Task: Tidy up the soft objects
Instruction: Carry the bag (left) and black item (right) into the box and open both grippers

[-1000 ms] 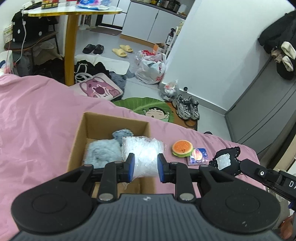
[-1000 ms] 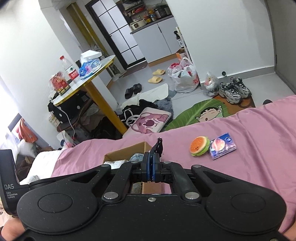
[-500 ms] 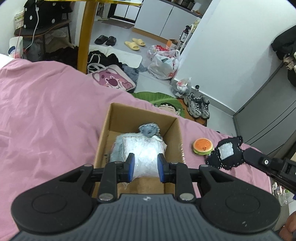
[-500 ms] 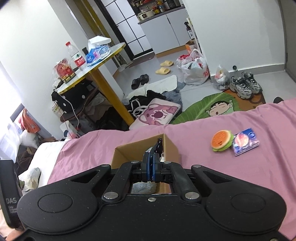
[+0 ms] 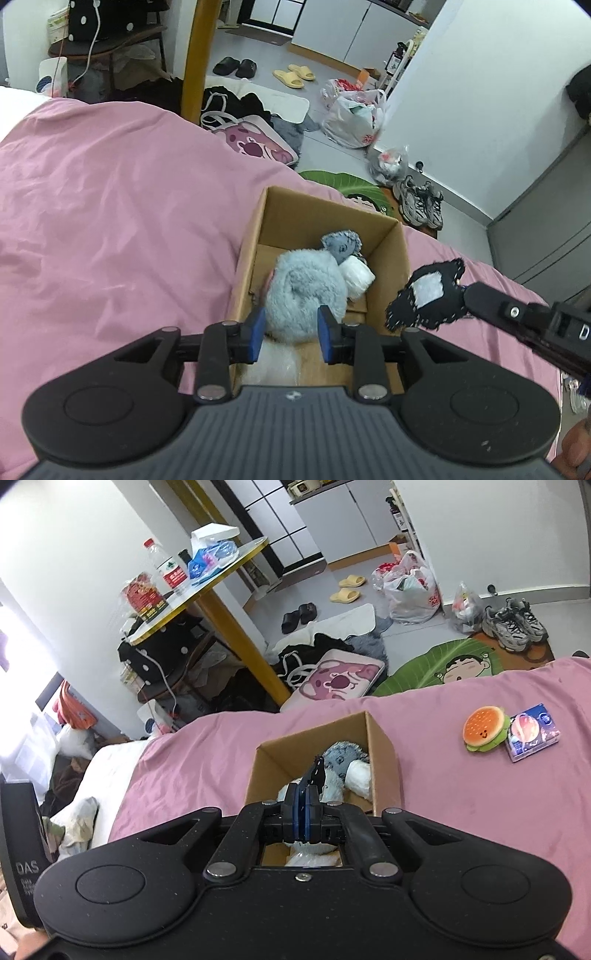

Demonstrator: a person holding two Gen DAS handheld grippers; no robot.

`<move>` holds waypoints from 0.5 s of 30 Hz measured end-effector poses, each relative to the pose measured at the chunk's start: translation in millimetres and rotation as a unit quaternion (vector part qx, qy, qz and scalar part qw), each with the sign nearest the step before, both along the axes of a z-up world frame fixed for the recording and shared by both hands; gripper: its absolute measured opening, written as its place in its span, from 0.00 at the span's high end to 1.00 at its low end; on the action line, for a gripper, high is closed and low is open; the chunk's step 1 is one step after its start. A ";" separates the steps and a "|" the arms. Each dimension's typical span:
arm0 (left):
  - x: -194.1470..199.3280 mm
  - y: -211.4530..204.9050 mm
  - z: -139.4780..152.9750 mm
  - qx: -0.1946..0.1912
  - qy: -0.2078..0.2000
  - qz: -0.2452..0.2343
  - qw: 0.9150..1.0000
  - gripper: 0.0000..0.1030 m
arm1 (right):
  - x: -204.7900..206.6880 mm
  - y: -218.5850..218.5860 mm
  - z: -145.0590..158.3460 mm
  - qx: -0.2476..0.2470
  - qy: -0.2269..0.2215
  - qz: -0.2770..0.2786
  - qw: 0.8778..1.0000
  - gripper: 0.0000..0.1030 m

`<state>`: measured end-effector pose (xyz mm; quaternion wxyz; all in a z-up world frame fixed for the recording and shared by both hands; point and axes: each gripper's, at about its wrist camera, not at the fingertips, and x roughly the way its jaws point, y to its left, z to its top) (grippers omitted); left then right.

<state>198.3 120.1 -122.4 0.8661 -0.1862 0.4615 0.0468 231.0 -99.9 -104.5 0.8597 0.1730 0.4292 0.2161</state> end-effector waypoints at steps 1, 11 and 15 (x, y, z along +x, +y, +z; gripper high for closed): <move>0.4 1.1 0.7 0.000 0.000 0.002 1.000 0.72 | -0.7 0.4 -0.3 0.000 0.002 0.002 1.000 0.97; 4.4 -8.6 5.2 0.015 0.003 -0.001 1.000 0.65 | -3.0 -13.0 -1.4 -0.002 0.023 -0.009 1.000 0.48; 4.3 -15.5 7.2 0.019 0.003 0.001 1.000 0.48 | -2.9 -22.8 0.3 -0.026 0.021 -0.027 0.999 0.38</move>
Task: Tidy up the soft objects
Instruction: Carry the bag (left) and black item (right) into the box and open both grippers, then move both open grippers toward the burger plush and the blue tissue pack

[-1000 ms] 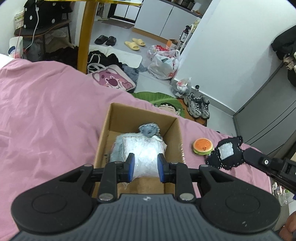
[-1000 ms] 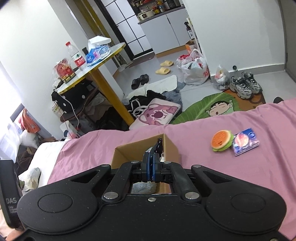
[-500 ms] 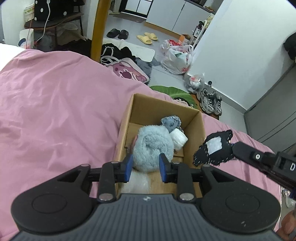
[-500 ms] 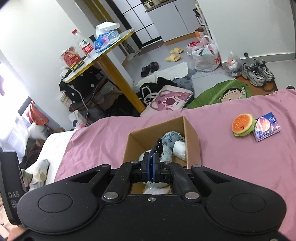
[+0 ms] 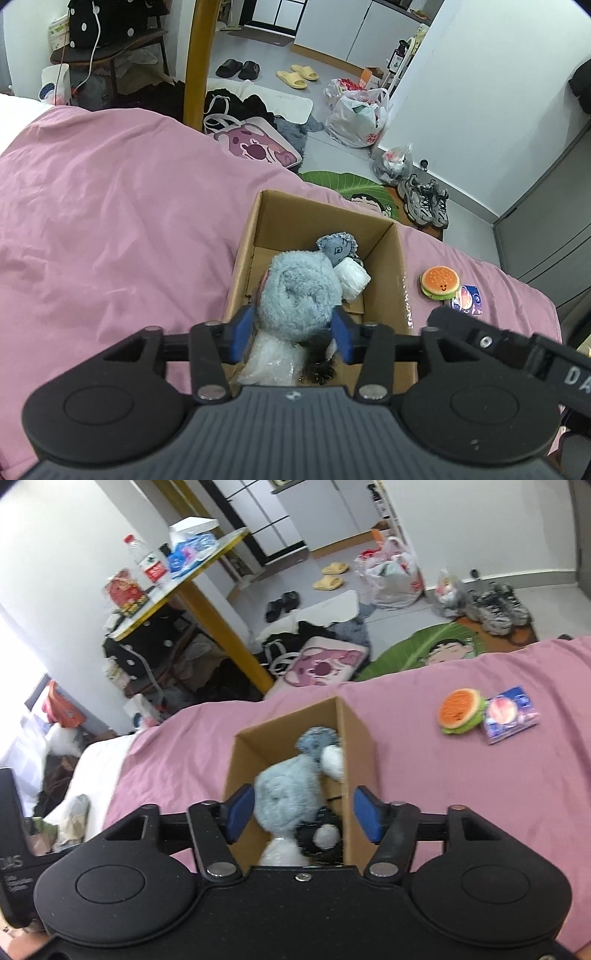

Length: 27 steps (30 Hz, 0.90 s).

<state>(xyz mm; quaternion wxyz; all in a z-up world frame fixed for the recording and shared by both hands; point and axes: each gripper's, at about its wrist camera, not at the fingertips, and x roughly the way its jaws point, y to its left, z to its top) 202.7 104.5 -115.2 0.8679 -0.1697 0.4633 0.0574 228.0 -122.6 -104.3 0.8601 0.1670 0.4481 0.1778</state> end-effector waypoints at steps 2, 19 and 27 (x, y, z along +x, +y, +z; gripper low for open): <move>-0.5 -4.8 2.3 0.008 -0.003 -0.002 1.000 0.40 | 1.1 -4.0 -1.0 -0.007 -0.004 -0.002 1.000 0.36; 1.4 -50.9 18.2 0.076 -0.015 -0.008 0.997 0.00 | 2.5 -59.0 -4.7 -0.010 -0.037 -0.012 0.999 0.00; 3.9 -76.2 21.4 0.078 -0.032 -0.019 0.996 0.00 | 3.4 -92.2 -10.5 -0.008 -0.042 -0.026 0.999 0.00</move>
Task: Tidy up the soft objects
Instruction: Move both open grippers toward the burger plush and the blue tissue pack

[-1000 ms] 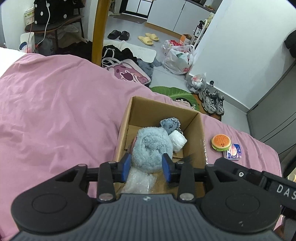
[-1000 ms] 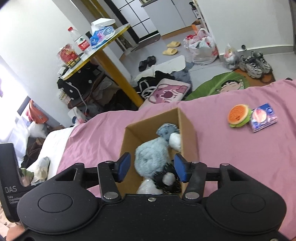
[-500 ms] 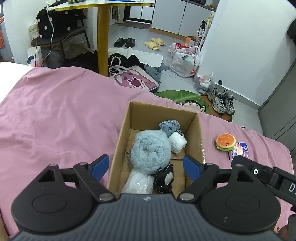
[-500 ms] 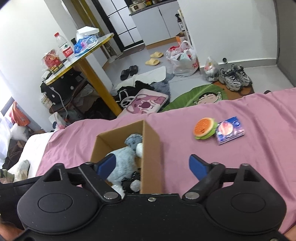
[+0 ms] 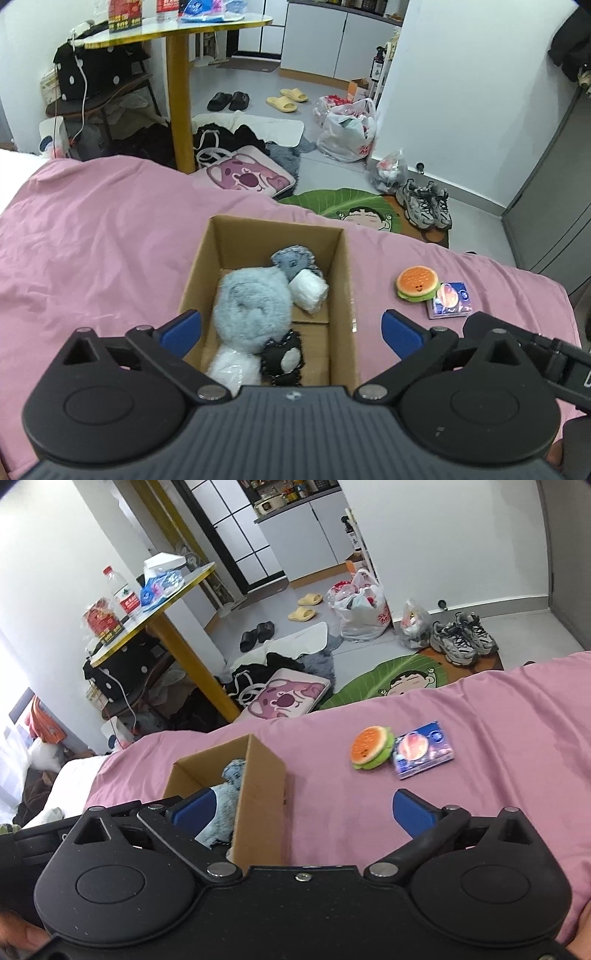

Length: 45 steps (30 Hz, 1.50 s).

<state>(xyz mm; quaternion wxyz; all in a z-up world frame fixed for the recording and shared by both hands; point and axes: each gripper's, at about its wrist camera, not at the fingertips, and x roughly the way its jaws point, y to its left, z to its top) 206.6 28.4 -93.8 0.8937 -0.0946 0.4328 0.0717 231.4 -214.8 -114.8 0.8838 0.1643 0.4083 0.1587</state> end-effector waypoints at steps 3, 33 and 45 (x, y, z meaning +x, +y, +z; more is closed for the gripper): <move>1.9 -12.0 1.0 0.004 -0.005 -0.005 1.000 0.00 | 0.6 -11.5 -2.1 0.002 -0.002 -0.003 1.000 0.00; 33.4 -97.9 -12.8 0.000 0.031 -0.034 0.999 0.03 | 35.3 -89.4 -52.6 0.063 0.030 -0.039 0.997 0.06; 69.7 -119.3 -31.3 0.009 0.032 -0.058 0.998 0.15 | 62.4 -106.0 -89.7 0.129 0.096 -0.072 0.984 0.22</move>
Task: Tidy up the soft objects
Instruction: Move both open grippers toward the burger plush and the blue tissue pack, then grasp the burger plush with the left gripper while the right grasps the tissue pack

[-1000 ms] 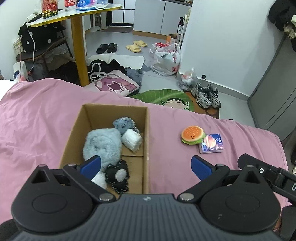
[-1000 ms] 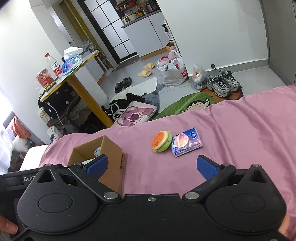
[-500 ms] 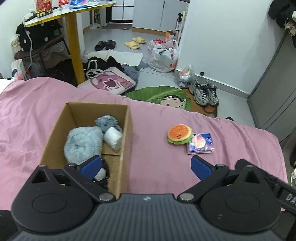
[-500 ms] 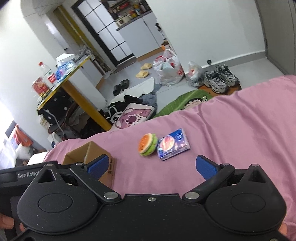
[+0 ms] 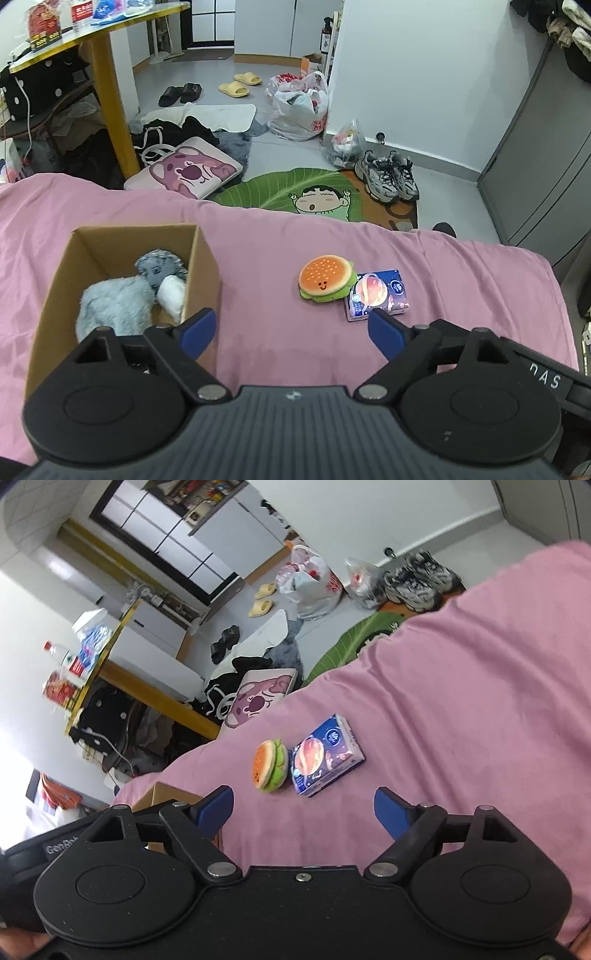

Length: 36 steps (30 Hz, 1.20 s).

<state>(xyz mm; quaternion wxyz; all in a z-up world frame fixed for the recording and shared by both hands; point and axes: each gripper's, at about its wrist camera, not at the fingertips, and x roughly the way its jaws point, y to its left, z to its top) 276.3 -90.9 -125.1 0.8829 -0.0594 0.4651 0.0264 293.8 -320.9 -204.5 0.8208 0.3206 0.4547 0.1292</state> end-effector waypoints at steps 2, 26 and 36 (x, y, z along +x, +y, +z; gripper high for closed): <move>6.8 -1.6 -5.5 -0.001 0.005 0.000 1.000 0.20 | 2.6 -3.5 -4.1 0.021 0.009 -0.007 1.000 0.24; 73.7 -14.8 -50.0 -0.021 0.020 -0.027 0.999 0.26 | 45.1 0.5 -47.7 0.052 0.073 -0.046 0.995 0.38; 96.2 -13.3 -73.8 -0.048 0.045 -0.038 0.997 0.26 | 50.9 7.6 -63.9 0.050 0.087 -0.048 0.994 0.49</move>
